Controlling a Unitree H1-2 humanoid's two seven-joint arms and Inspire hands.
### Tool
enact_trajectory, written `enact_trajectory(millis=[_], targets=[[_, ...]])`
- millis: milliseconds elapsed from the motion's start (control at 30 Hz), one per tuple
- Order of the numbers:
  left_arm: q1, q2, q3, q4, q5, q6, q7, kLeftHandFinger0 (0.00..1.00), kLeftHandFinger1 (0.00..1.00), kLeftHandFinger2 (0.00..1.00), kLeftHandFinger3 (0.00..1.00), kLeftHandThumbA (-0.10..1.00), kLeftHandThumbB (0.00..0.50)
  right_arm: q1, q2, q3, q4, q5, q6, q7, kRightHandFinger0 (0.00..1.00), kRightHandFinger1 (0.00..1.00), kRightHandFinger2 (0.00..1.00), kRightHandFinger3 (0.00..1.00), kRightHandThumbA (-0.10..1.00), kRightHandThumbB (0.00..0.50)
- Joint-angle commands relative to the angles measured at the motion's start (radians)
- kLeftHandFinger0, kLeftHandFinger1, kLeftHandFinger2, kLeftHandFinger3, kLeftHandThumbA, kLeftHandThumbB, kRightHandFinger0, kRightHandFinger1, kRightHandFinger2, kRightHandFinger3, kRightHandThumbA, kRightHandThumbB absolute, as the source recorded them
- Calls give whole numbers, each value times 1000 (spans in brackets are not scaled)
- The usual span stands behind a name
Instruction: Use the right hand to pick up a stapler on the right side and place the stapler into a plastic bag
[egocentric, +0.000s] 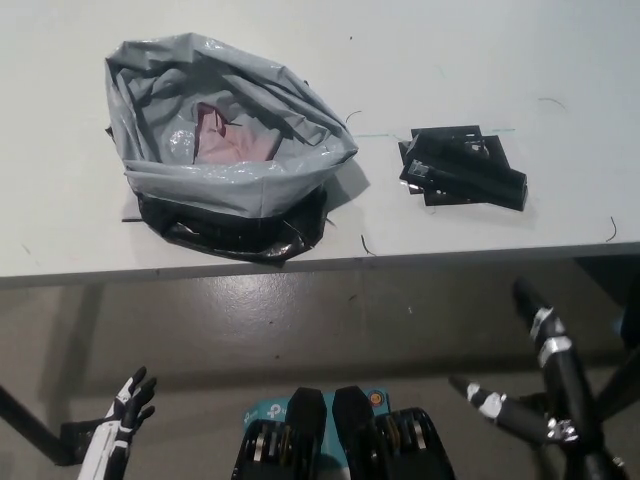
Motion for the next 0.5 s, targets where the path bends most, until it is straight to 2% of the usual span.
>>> enact_trajectory(millis=[0, 33, 100, 167, 200, 233, 300, 400, 467], targets=[[-13, 17, 8, -34, -8, -45, -8, 1000, 1000, 1000, 1000, 1000, 107, -167, -80, -64, -258, 16, 260, 56, 1000, 1000, 1000, 1000, 897, 275], [-13, 17, 8, -32, -8, -47, -8, 1000, 1000, 1000, 1000, 1000, 105, -211, -100, -72, -276, 10, 312, 68, 1000, 1000, 1000, 1000, 924, 274], [-14, 20, 11, -29, -12, -51, -10, 1000, 1000, 1000, 1000, 1000, 101, -322, -152, -80, -254, 15, 397, 100, 1000, 1000, 1000, 1000, 904, 308], [-13, 22, 12, -25, -16, -53, -12, 1000, 1000, 1000, 1000, 1000, 107, -391, -181, -74, -228, 42, 462, 127, 1000, 1000, 1000, 1000, 900, 322], [-13, 24, 12, -24, -13, -50, -12, 1000, 1000, 1000, 1000, 1000, 110, -449, -204, -69, -185, 88, 495, 156, 1000, 1000, 1000, 1000, 859, 322], [-13, 23, 12, -24, -15, -50, -13, 1000, 1000, 1000, 1000, 1000, 112, -495, -228, -56, -160, 82, 530, 184, 1000, 1000, 1000, 1000, 869, 316], [-13, 23, 13, -20, -12, -57, -12, 1000, 1000, 1000, 1000, 1000, 113, -588, -271, -21, -78, 62, 566, 239, 1000, 1000, 1000, 1000, 898, 326], [-11, 24, 12, -22, -14, -53, -14, 1000, 1000, 1000, 1000, 1000, 117, -700, -305, 40, 41, 12, 611, 302, 1000, 1000, 1000, 1000, 914, 301], [-11, 23, 11, -19, -12, -57, -14, 1000, 1000, 1000, 1000, 1000, 111, -754, -318, 73, 113, -18, 617, 324, 1000, 1000, 1000, 1000, 910, 302]])
